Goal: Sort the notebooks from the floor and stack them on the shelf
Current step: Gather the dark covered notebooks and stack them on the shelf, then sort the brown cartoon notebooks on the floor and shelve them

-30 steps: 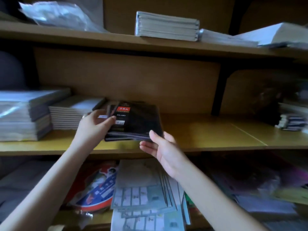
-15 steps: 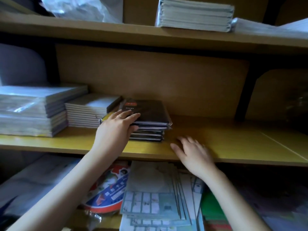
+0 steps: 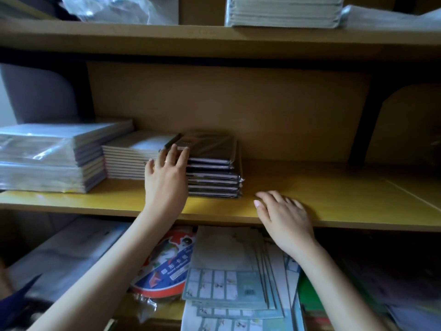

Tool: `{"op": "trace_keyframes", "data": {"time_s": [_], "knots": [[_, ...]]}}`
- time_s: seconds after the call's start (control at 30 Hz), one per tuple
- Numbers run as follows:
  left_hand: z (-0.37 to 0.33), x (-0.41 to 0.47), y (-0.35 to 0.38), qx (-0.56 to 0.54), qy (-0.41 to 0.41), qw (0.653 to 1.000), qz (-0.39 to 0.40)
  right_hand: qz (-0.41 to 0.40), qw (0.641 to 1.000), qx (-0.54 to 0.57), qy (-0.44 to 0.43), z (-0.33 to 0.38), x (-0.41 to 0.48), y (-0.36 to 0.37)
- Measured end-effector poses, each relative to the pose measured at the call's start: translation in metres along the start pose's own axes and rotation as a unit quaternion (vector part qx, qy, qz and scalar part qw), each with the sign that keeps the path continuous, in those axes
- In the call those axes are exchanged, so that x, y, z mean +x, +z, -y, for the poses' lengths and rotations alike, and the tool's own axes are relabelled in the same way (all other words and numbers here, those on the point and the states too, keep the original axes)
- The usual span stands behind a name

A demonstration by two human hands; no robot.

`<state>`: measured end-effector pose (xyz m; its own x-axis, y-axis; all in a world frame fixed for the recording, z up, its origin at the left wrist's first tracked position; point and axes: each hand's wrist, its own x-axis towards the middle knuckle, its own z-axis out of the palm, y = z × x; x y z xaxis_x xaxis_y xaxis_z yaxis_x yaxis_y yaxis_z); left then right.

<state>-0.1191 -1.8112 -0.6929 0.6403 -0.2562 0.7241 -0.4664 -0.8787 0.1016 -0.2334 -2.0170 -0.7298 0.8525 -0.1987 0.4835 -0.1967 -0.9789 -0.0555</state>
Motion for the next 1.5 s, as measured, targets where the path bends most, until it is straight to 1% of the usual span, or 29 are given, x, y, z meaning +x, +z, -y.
{"op": "trace_keyframes", "data": {"time_s": [0.07, 0.1, 0.17, 0.2, 0.27, 0.3, 0.37, 0.4, 0.47, 0.5, 0.6, 0.63, 0.7, 0.77, 0.8, 0.87, 0.9, 0.93, 0.97, 1.0, 1.1, 1.17, 1.23, 1.27, 1.4, 1.5], "knots": [[-0.015, -0.022, 0.004, 0.005, 0.011, 1.000, -0.005, -0.066, 0.998, 0.006, -0.006, 0.003, -0.004, 0.005], [-0.025, -0.035, 0.007, -0.006, 0.035, 0.999, -0.011, -0.106, 0.994, 0.016, -0.005, 0.006, -0.007, 0.007], [-0.049, -0.060, 0.011, -0.063, 0.125, 0.990, -0.013, -0.156, 0.987, 0.044, 0.011, 0.010, -0.019, 0.013], [-0.061, -0.071, 0.013, -0.094, 0.187, 0.978, -0.006, -0.156, 0.987, 0.045, 0.008, 0.011, -0.028, 0.019], [-0.082, -0.092, 0.016, -0.118, 0.312, 0.943, 0.013, -0.148, 0.988, 0.012, -0.040, 0.007, -0.051, 0.033], [-0.090, -0.101, 0.018, -0.122, 0.357, 0.926, 0.019, -0.132, 0.989, 0.015, -0.065, 0.002, -0.064, 0.038], [-0.104, -0.121, 0.024, -0.151, 0.390, 0.908, 0.041, -0.110, 0.987, 0.091, -0.074, -0.016, -0.090, 0.039], [-0.109, -0.132, 0.026, -0.168, 0.392, 0.903, 0.059, -0.119, 0.983, 0.118, -0.072, -0.027, -0.105, 0.037], [-0.117, -0.156, 0.030, -0.180, 0.420, 0.883, 0.105, -0.132, 0.981, 0.120, -0.073, -0.047, -0.142, 0.034], [-0.121, -0.169, 0.032, -0.174, 0.452, 0.866, 0.121, -0.116, 0.983, 0.110, -0.086, -0.057, -0.164, 0.032], [-0.137, -0.214, 0.038, -0.140, 0.556, 0.798, 0.187, -0.023, 0.991, 0.093, -0.094, -0.091, -0.243, 0.032], [-0.140, -0.231, 0.040, -0.120, 0.578, 0.777, 0.219, 0.003, 0.992, 0.101, -0.081, -0.101, -0.269, 0.031], [-0.145, -0.265, 0.045, -0.118, 0.607, 0.730, 0.291, 0.050, 0.991, 0.122, -0.035, -0.115, -0.321, 0.028], [-0.145, -0.301, 0.056, -0.099, 0.653, 0.672, 0.335, 0.085, 0.987, 0.136, 0.016, -0.123, -0.373, 0.029], [-0.148, -0.318, 0.061, -0.078, 0.671, 0.651, 0.347, 0.107, 0.985, 0.135, 0.024, -0.125, -0.395, 0.028], [-0.154, -0.346, 0.058, -0.032, 0.664, 0.642, 0.382, 0.163, 0.980, 0.116, -0.014, -0.128, -0.430, 0.026], [-0.154, -0.359, 0.052, -0.038, 0.650, 0.621, 0.437, 0.191, 0.975, 0.101, -0.047, -0.130, -0.443, 0.024], [-0.158, -0.372, 0.053, -0.053, 0.643, 0.602, 0.470, 0.216, 0.969, 0.085, -0.078, -0.132, -0.452, 0.021], [-0.164, -0.381, 0.050, -0.068, 0.659, 0.584, 0.470, 0.236, 0.964, 0.072, -0.101, -0.135, -0.460, 0.016], [-0.168, -0.391, 0.048, -0.079, 0.658, 0.570, 0.485, 0.255, 0.958, 0.061, -0.115, -0.138, -0.467, 0.011], [-0.183, -0.404, 0.036, -0.096, 0.620, 0.571, 0.529, 0.316, 0.938, 0.025, -0.141, -0.149, -0.482, -0.008], [-0.193, -0.409, 0.033, -0.085, 0.637, 0.562, 0.521, 0.353, 0.924, 0.014, -0.146, -0.160, -0.492, -0.018], [-0.198, -0.416, 0.033, -0.071, 0.659, 0.546, 0.512, 0.388, 0.914, 0.004, -0.117, -0.168, -0.501, -0.022], [-0.198, -0.417, 0.034, -0.060, 0.671, 0.536, 0.509, 0.391, 0.914, -0.001, -0.106, -0.171, -0.505, -0.022], [-0.196, -0.415, 0.039, -0.033, 0.711, 0.501, 0.492, 0.387, 0.915, -0.022, -0.114, -0.174, -0.513, -0.009], [-0.205, -0.411, 0.045, -0.018, 0.737, 0.480, 0.475, 0.349, 0.933, -0.027, -0.082, -0.166, -0.520, -0.001]]}}
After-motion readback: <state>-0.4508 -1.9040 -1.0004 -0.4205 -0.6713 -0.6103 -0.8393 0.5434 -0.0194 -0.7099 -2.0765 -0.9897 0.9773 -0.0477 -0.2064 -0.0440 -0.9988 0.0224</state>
